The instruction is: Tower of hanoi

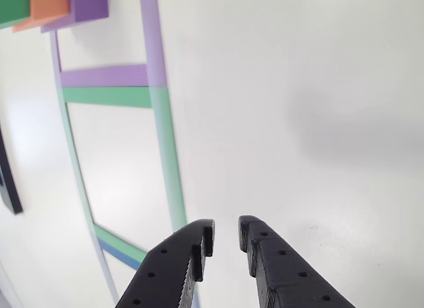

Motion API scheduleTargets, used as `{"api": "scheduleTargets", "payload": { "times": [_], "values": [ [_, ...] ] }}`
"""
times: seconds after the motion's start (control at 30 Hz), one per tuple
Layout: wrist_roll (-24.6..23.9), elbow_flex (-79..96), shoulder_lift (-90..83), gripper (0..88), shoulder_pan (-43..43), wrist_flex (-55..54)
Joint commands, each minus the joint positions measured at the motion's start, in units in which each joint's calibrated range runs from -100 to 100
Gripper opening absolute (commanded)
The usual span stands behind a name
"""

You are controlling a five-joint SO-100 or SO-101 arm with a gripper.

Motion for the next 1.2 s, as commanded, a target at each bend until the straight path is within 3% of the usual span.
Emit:
{"api": "scheduleTargets", "payload": {
  "times": [0.0, 0.9, 1.0, 1.17],
  "values": [
    [-0.8, 0.4, -0.9, 0.0, -0.5, -1.0],
    [-0.8, 0.4, -0.9, 0.0, -1.3, -1.0],
    [2.7, 0.4, -0.9, 0.0, -3.1, -1.0],
    [2.0, 0.4, -0.9, 0.0, -3.1, -0.9]
  ]
}}
